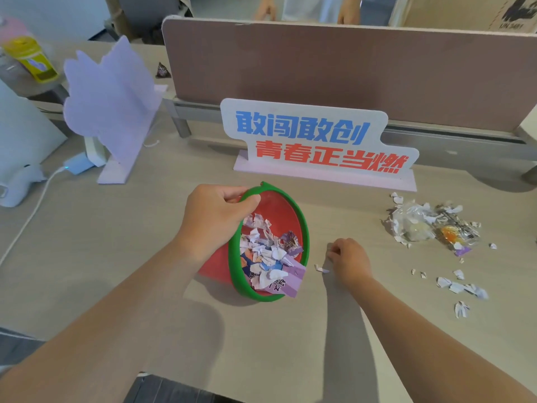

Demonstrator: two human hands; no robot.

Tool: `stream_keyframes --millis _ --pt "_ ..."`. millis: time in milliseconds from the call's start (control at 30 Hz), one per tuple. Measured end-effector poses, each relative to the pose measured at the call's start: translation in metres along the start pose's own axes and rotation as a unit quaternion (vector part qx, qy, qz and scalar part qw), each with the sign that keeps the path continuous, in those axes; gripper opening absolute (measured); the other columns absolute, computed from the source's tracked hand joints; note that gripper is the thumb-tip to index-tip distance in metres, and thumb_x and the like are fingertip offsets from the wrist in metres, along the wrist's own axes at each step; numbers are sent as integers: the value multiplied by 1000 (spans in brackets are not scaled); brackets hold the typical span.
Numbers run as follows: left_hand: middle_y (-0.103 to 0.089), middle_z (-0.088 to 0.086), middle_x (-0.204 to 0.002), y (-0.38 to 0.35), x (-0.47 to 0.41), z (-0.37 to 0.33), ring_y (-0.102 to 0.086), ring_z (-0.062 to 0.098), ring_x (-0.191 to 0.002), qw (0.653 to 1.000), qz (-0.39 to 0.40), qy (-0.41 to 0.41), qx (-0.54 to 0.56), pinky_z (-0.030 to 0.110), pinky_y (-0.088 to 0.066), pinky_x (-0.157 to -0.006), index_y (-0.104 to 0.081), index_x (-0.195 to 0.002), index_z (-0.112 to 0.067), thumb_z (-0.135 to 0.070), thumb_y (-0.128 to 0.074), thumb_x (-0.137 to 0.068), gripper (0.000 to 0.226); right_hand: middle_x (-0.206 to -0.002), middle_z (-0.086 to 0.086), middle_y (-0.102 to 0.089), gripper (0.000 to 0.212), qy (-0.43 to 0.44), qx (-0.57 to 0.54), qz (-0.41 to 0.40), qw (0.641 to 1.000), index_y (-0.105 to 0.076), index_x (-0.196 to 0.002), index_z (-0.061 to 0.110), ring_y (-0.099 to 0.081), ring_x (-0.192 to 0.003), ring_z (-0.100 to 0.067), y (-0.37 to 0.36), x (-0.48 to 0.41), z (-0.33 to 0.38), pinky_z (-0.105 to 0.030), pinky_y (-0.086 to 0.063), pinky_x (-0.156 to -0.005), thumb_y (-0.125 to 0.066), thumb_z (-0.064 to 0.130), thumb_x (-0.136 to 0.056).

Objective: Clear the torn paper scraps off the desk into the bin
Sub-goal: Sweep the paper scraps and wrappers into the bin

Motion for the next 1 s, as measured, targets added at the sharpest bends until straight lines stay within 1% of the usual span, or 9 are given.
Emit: stream_keyframes --millis 133,267,333,433,533,633,700,833,1000 --pt "-65 -30 -56 1 2 1 -70 -2 -67 1000 9 -4 1 29 -58 -77 -71 -77 -35 -23 -74 -78 12 -88 -4 -52 15 17 -75 -4 997 -59 -83 17 -52 -80 -21 -5 17 8 -25 -35 -68 -66 28 -77" --pt "-68 -25 -64 -1 3 1 -70 -1 -71 1000 14 -10 -6 31 -58 -80 -72 -83 -34 -26 -75 -77 11 -84 -2 -46 6 81 56 41 994 -54 -77 15 -53 -85 -28 -24 39 5 -27 -31 -63 -57 15 -82" --pt "-68 -23 -71 -2 3 1 -70 0 -73 1000 17 -12 -11 31 -57 -82 -73 -90 -30 -26 -75 -77 14 -84 -5 -45 17 16 45 -1 999 -45 -70 16 -52 -80 -30 -21 43 0 -28 -32 -64 -47 10 -86" --pt "-70 -18 -73 -5 4 1 -70 3 -73 999 21 -13 -20 32 -58 -81 -75 -96 -26 -27 -74 -77 18 -81 -9 -53 15 -67 -108 -93 988 -49 -74 8 -48 -74 -27 -6 51 13 -30 -27 -58 -48 11 -88" --pt "-69 -23 -62 -11 6 2 -71 3 -67 999 28 -12 -28 28 -57 -74 -72 -86 -35 -30 -75 -76 11 -79 -7 -61 9 36 -191 -144 970 -61 -82 6 -51 -73 -23 17 70 62 -25 -25 -58 -54 10 -87" --pt "-65 -27 -55 -22 9 -2 -67 -6 -63 998 44 -23 -41 16 -53 -68 -75 -91 -28 -28 -75 -77 15 -89 -6 -69 13 185 -161 -70 967 -69 -91 11 -56 -79 -18 35 92 109 -19 -33 -68 -56 13 -88" --pt "-67 -22 -58 -30 11 -8 -64 -9 -61 997 53 -35 -48 11 -50 -64 -77 -94 -24 -26 -74 -78 16 -96 -8 -69 16 234 -120 -47 964 -69 -97 12 -58 -87 -20 40 99 114 -22 -38 -75 -56 14 -88" --pt "-69 -15 -66 -46 12 -21 -67 2 -68 997 56 -34 -44 18 -48 -64 -77 -96 -21 -27 -73 -79 19 -91 -6 -68 13 120 -192 -121 966 -69 -89 14 -62 -83 -23 61 101 66 -35 -49 -79 -55 16 -88" --pt "-68 -13 -62 -82 16 -42 -69 11 -67 995 75 -49 -54 6 -43 -51 -77 -97 -20 -26 -72 -79 19 -102 -7 -64 15 -14 -106 -133 985 -66 -97 13 -55 -87 -17 77 109 -44 -25 -37 -78 -53 15 -88"
Point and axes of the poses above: each hand's wrist, its own x-axis away from the middle knuckle, its own y-axis out of the back of the hand, z = x × y, the point moved 3 cm from there along -x, towards the middle knuckle
